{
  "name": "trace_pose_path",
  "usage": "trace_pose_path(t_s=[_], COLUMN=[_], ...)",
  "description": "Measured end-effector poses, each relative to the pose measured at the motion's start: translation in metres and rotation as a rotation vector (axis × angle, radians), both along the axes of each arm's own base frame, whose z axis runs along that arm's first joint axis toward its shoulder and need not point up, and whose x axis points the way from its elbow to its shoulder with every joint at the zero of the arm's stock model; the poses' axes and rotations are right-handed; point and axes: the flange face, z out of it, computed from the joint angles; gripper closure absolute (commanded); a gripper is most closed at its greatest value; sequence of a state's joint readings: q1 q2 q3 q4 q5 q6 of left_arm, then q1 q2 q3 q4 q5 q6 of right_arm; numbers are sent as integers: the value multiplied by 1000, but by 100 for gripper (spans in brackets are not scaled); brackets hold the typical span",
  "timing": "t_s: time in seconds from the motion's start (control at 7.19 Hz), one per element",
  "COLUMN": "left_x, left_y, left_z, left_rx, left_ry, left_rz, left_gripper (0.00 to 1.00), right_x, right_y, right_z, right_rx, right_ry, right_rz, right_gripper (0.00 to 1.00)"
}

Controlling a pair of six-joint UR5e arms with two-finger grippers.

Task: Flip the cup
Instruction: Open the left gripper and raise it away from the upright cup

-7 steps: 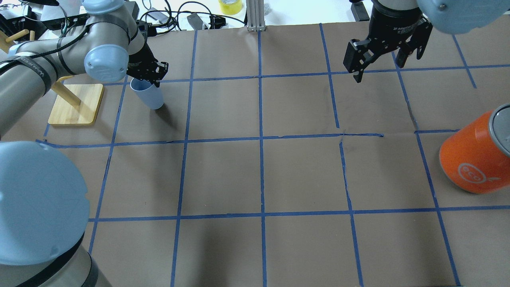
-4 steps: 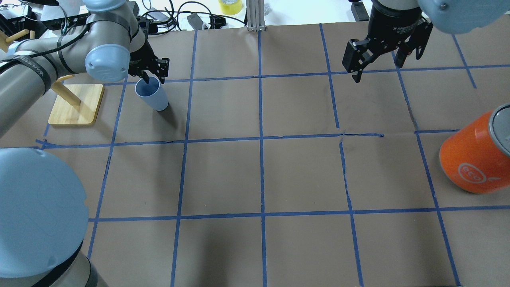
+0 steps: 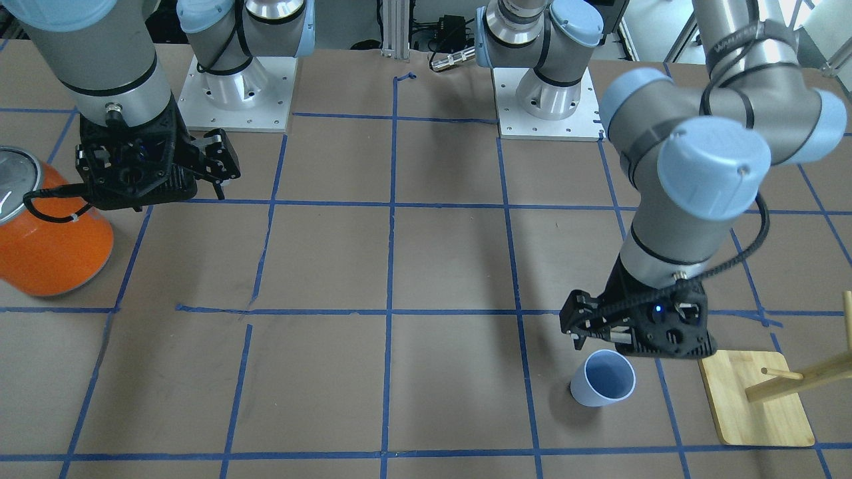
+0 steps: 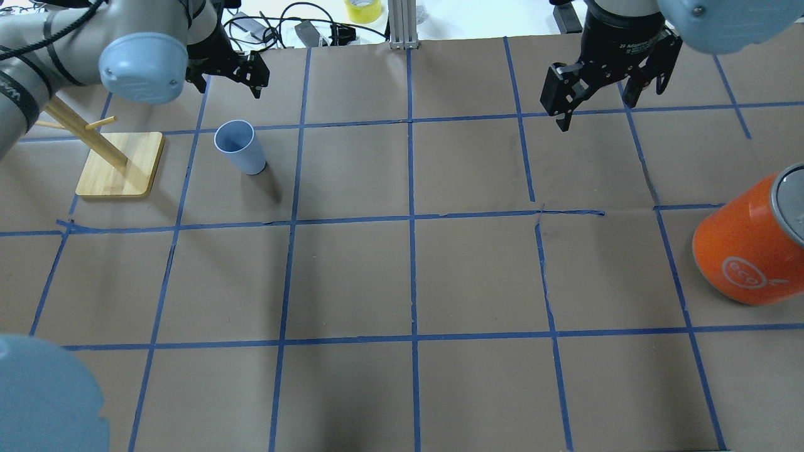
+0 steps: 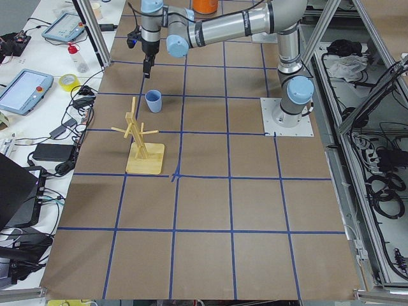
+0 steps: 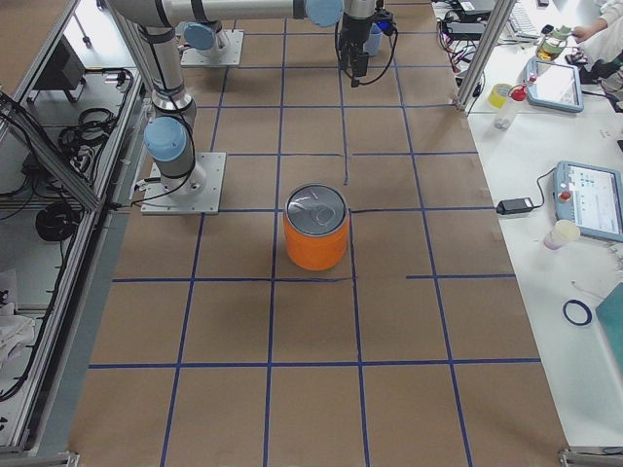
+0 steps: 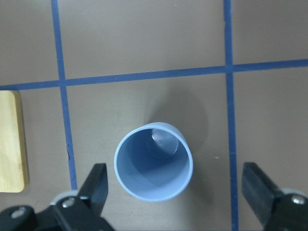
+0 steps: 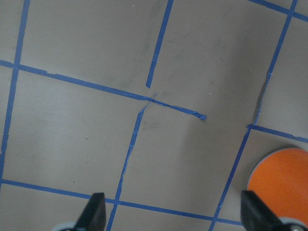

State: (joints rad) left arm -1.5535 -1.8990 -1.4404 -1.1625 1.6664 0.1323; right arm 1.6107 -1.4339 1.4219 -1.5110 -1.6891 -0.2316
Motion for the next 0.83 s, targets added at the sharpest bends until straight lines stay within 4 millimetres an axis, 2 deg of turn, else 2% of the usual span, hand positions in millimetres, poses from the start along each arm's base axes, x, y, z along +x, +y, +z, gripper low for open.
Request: trace_pose_path(t_s=[0.28,0.42,0.7,0.83], left_x=[-26,-32,-34,-33], left_y=[57,85,141,156], left_z=[63,76,72,70], left_rx=[-9,-4,41,72], left_ry=[28,52,66,69], left_rz=[-37,-34,10,41], left_gripper=[0,0,0,0], right_x=[0,0,0,0], right_y=[6,9,11,12], right_z=[-4,-7,-10,-10], right_rx=[9,15,22,23], right_ry=[-2,-3,-5,-4], right_rz=[0,0,0,0], right_gripper=[0,0,0,0])
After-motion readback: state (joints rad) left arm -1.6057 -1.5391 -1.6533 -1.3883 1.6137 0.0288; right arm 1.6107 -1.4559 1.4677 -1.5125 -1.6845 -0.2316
